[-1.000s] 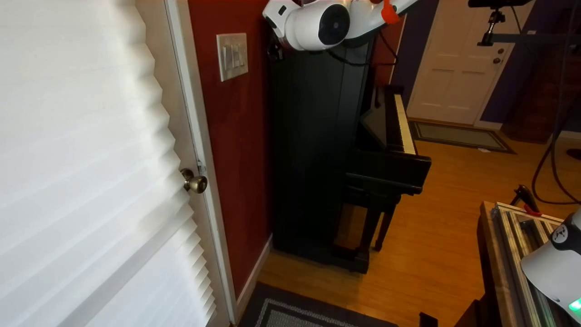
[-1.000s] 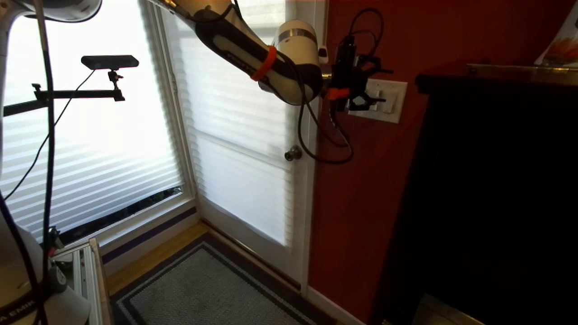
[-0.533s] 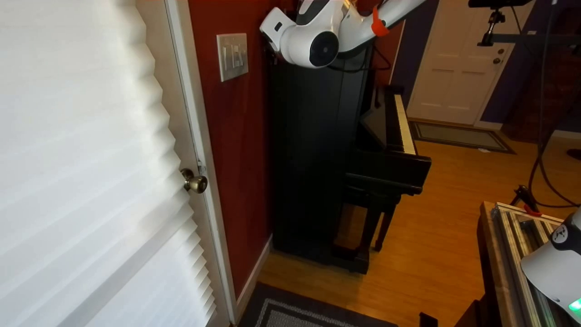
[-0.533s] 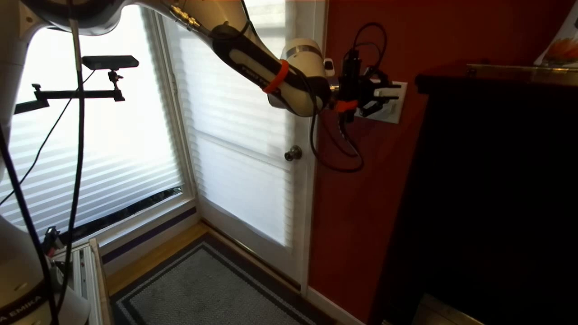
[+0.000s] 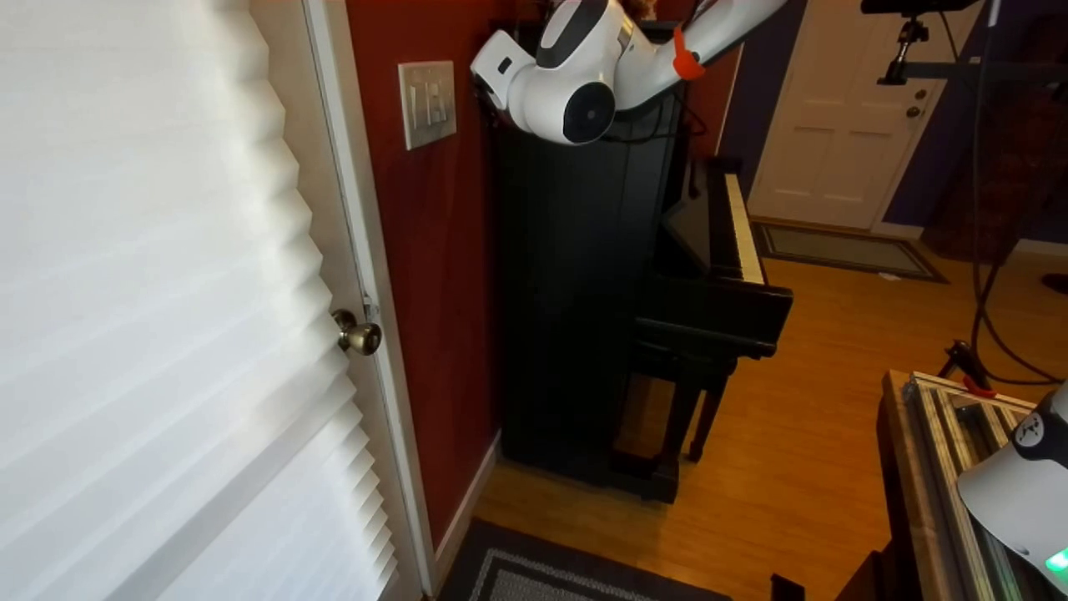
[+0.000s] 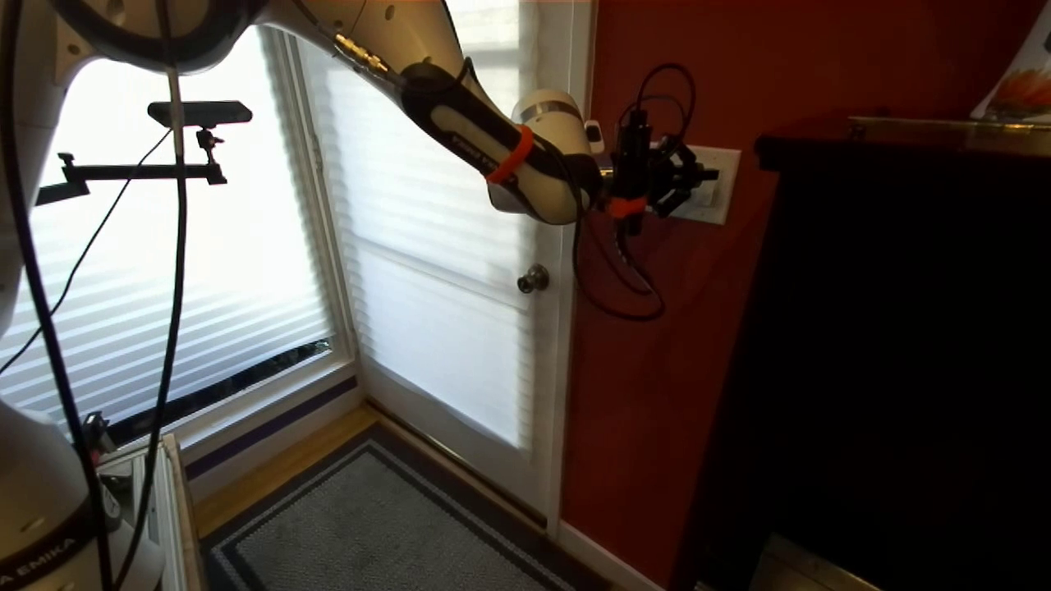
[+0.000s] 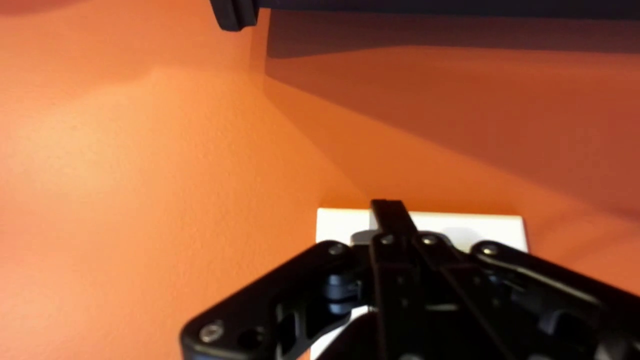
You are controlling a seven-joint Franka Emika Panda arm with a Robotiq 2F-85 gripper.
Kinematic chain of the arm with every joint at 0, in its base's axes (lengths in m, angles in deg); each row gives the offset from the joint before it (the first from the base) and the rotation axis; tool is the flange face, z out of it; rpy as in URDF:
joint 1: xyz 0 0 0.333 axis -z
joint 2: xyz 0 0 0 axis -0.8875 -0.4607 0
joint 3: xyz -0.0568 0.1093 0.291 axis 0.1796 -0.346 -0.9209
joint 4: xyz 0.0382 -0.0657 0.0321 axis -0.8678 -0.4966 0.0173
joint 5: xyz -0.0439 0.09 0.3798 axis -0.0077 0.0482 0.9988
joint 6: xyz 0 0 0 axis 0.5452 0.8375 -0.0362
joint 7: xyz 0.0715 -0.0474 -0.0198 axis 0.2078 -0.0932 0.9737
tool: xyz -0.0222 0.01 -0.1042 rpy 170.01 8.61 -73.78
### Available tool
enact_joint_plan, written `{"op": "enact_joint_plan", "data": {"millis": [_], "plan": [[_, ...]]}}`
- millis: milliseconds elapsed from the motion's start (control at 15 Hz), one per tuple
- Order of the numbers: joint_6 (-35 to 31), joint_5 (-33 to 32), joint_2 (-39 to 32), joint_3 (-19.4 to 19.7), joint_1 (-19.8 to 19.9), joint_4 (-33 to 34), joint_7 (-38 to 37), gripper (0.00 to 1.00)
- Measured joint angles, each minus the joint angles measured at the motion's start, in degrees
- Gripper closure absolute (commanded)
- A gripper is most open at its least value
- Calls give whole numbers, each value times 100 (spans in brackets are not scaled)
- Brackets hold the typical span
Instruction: Turn the right light switch off
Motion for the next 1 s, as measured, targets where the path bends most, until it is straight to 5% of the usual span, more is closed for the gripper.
{"op": "enact_joint_plan", "data": {"millis": [467, 1000], "plan": [[27, -310, -276, -83, 118, 278, -111, 100], [28, -309, -554, 205, -238, 688, -233, 100]]}}
